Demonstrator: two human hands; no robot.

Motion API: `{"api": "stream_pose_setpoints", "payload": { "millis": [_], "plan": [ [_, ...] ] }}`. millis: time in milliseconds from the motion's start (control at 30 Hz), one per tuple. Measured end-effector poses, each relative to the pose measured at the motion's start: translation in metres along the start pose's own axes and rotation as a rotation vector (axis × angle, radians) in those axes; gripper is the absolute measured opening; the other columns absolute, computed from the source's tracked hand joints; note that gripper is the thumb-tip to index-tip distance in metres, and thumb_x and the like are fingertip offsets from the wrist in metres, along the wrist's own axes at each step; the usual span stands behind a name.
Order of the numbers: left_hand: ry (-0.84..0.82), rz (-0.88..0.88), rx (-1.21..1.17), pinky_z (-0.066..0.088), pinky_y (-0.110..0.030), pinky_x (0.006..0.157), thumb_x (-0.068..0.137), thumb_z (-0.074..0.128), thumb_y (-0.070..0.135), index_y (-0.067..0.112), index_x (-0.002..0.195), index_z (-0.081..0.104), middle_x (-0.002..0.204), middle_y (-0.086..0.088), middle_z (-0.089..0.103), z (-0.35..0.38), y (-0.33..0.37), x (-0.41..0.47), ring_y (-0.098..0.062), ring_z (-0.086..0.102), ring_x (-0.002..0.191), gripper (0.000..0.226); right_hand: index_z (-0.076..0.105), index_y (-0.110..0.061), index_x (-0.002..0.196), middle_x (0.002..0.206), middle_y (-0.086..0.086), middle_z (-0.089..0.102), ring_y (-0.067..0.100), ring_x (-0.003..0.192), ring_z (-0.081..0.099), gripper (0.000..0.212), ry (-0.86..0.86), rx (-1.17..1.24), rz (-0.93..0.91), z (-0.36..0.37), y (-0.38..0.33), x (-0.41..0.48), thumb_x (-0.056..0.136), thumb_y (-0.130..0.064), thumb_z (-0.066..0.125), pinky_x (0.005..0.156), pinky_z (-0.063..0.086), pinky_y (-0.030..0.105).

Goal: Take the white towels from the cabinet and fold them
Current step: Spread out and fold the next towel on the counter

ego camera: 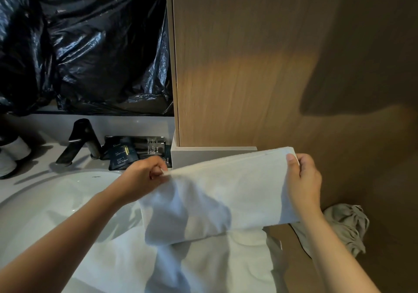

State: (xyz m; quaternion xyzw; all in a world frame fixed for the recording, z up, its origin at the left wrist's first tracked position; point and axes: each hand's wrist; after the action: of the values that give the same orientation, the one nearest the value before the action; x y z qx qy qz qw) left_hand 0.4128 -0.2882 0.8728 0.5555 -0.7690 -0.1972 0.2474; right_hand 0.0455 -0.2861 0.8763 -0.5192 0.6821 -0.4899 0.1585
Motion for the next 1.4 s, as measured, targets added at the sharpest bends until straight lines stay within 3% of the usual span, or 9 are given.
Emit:
{"api": "stream_pose_setpoints", "payload": {
  "millis": [133,333,567,733,900,1033,1133,1233,1400],
  "plan": [
    [-0.095,-0.051,0.136,0.035,-0.03,0.062,0.093,0.059,0.021,0.008,0.074,0.054,0.072,-0.005,0.053,-0.01,0.002,0.008,-0.013,0.044,0.064,0.024,0.054,-0.018,0.093,0.081,-0.006,0.057,0.008,0.073,0.053,0.022,0.039,0.035,-0.011,-0.005,-0.005,0.001,0.102,-0.036,0.043,0.06,0.041,0.027],
    [-0.087,-0.122,0.089,0.034,-0.024,0.059,0.097,0.051,0.033,0.029,0.079,0.043,0.078,0.007,0.051,-0.015,0.01,0.004,-0.006,0.047,0.07,0.02,0.054,-0.016,0.092,0.079,-0.006,0.055,0.006,0.07,0.05,0.024,0.049,0.062,0.015,-0.008,-0.005,-0.003,0.103,-0.034,0.043,0.059,0.038,0.025],
    [-0.104,-0.148,-0.124,0.041,-0.018,0.053,0.086,0.069,0.035,0.022,0.067,0.061,0.061,0.008,0.058,-0.032,0.011,0.013,0.0,0.049,0.054,0.024,0.056,-0.013,0.085,0.078,0.001,0.059,0.017,0.073,0.056,0.03,-0.016,-0.031,0.086,-0.011,0.016,0.002,0.101,-0.035,0.045,0.061,0.042,0.033],
    [-0.259,-0.235,0.081,0.042,-0.025,0.058,0.079,0.074,0.045,0.024,0.064,0.061,0.068,0.001,0.059,0.009,-0.01,0.018,-0.011,0.053,0.061,0.029,0.053,-0.006,0.086,0.075,0.008,0.059,0.034,0.077,0.057,0.032,-0.15,-0.197,0.205,0.011,0.05,-0.008,0.103,-0.031,0.044,0.065,0.037,0.037],
    [-0.16,-0.288,0.042,0.034,-0.013,0.045,0.077,0.076,0.044,0.026,0.056,0.058,0.056,0.007,0.055,0.049,-0.03,0.025,-0.005,0.049,0.053,0.033,0.05,-0.006,0.09,0.089,0.024,0.066,0.039,0.084,0.06,0.027,-0.17,-0.313,0.271,0.025,0.078,-0.01,0.103,-0.028,0.044,0.066,0.034,0.036],
    [-0.145,-0.219,0.105,0.037,-0.012,0.056,0.084,0.072,0.03,0.016,0.082,0.071,0.081,0.0,0.062,0.062,-0.043,0.031,-0.015,0.057,0.071,0.015,0.056,0.0,0.098,0.095,0.027,0.067,0.043,0.092,0.062,0.025,-0.182,-0.335,0.307,0.036,0.086,-0.006,0.102,-0.023,0.047,0.072,0.039,0.039],
    [-0.076,-0.279,0.103,0.045,-0.024,0.069,0.084,0.072,0.031,0.016,0.099,0.069,0.096,0.001,0.061,0.067,-0.052,0.019,-0.017,0.059,0.084,0.021,0.056,0.003,0.12,0.115,0.027,0.063,0.041,0.11,0.058,0.031,-0.285,-0.383,0.331,0.046,0.084,-0.01,0.1,-0.021,0.05,0.084,0.042,0.037],
    [0.022,-0.374,0.069,0.047,-0.025,0.075,0.082,0.073,0.037,0.017,0.109,0.065,0.104,0.005,0.06,0.064,-0.055,-0.005,-0.012,0.058,0.089,0.035,0.045,0.0,0.139,0.136,0.024,0.049,0.038,0.126,0.046,0.046,-0.39,-0.457,0.242,0.057,0.072,-0.022,0.098,-0.019,0.053,0.098,0.04,0.036],
    [0.097,-0.555,0.008,0.045,-0.026,0.066,0.079,0.075,0.041,0.014,0.099,0.066,0.089,0.001,0.064,0.051,-0.043,-0.053,-0.01,0.061,0.076,0.035,0.06,-0.009,0.126,0.129,0.009,0.058,0.025,0.12,0.054,0.03,-0.633,-0.301,0.021,0.096,0.03,-0.042,0.098,-0.017,0.056,0.098,0.036,0.023]
  ]
}}
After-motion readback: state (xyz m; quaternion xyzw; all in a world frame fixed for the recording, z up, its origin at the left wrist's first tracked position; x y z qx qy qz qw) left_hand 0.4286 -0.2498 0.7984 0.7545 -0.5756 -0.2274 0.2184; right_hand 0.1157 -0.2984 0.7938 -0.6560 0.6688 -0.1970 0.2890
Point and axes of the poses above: each hand's wrist, its own x-axis towards the middle knuckle, its own z-axis out of the palm, y = z × x
